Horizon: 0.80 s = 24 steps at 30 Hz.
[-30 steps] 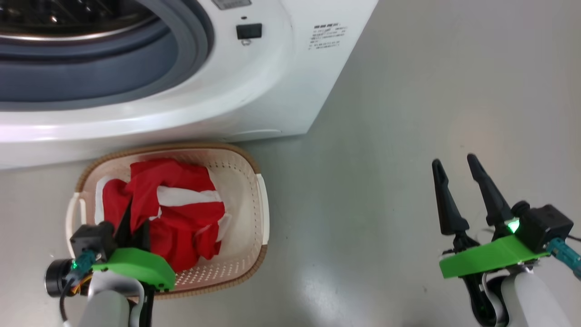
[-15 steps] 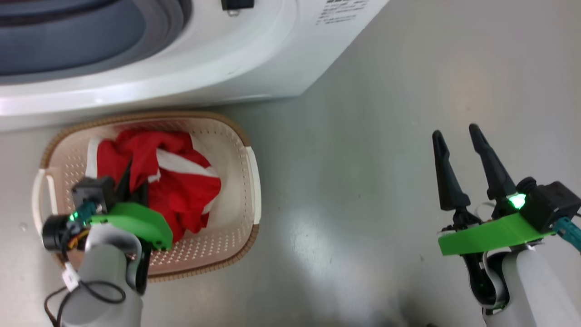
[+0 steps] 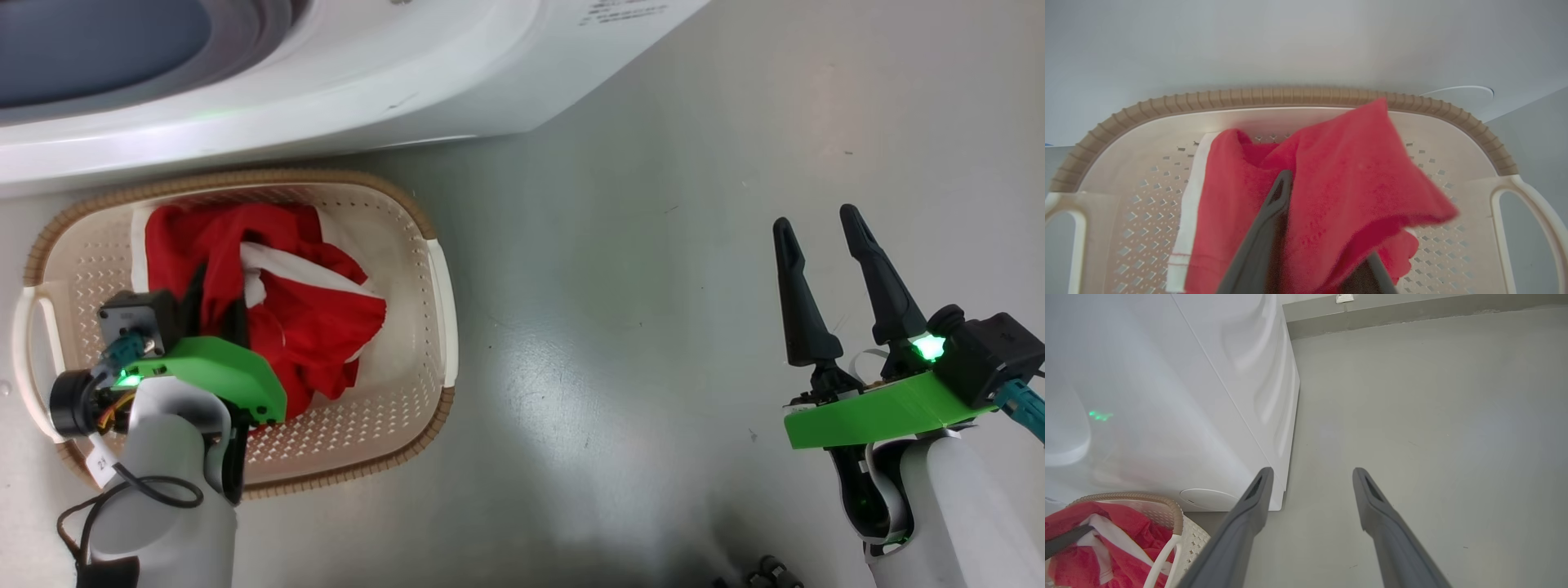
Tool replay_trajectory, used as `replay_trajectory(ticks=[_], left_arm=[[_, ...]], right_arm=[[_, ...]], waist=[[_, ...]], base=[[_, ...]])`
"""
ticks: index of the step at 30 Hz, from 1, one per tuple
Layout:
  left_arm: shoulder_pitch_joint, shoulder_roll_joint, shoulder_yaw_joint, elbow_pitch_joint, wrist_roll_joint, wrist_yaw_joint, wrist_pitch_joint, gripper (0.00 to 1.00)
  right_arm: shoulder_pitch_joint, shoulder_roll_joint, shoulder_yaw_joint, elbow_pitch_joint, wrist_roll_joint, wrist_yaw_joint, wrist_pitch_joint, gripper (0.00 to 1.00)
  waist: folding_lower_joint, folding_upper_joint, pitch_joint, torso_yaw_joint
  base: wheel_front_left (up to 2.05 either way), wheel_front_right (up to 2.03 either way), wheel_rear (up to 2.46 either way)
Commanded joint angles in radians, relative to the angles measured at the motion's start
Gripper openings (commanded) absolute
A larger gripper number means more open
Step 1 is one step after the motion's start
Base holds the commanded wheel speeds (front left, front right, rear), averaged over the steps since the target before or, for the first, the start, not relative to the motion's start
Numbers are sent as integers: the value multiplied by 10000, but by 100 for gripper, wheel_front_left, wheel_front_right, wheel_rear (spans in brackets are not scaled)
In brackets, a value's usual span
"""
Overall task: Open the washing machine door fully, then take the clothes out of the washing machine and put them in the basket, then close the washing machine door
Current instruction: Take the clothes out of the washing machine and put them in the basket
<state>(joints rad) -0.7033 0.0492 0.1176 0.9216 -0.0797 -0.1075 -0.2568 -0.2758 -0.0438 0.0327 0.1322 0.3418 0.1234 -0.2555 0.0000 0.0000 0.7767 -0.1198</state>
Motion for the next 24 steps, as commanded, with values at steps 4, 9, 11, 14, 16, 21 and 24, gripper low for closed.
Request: replay_trajectory(ticks=[4, 9, 11, 14, 16, 21, 24], left_arm=[[124, 311, 332, -55, 80, -51, -49, 100], [174, 289, 407, -58, 73, -64, -49, 100], [238, 270, 438, -64, 67, -72, -49, 100], [354, 238, 503, -126, 37, -85, -49, 100], [442, 216, 532, -183, 18, -99, -49, 100], [696, 164, 616, -431, -39, -137, -49, 100], [917, 130, 642, -660, -64, -160, -49, 100]], right_arm=[[40, -64, 187, -214, -5, 73, -63, 100], [25, -64, 177, -166, -12, 73, -63, 100], [49, -64, 172, -128, -23, 73, -63, 100], [89, -64, 169, -83, -39, 73, -63, 100], [127, -64, 159, -51, -54, 73, -63, 100], [247, -64, 133, 45, -93, 73, -63, 100], [368, -64, 119, 126, -120, 73, -63, 100]], waist=[[0, 0, -41, 14], [0, 0, -165, 52], [0, 0, -292, 82], [0, 0, -515, 123], [0, 0, -709, 161], [0, 0, -1250, 260], [0, 0, -1653, 329]], base=[[0, 0, 0], [0, 0, 0], [0, 0, 0], [0, 0, 0], [0, 0, 0], [0, 0, 0], [0, 0, 0]])
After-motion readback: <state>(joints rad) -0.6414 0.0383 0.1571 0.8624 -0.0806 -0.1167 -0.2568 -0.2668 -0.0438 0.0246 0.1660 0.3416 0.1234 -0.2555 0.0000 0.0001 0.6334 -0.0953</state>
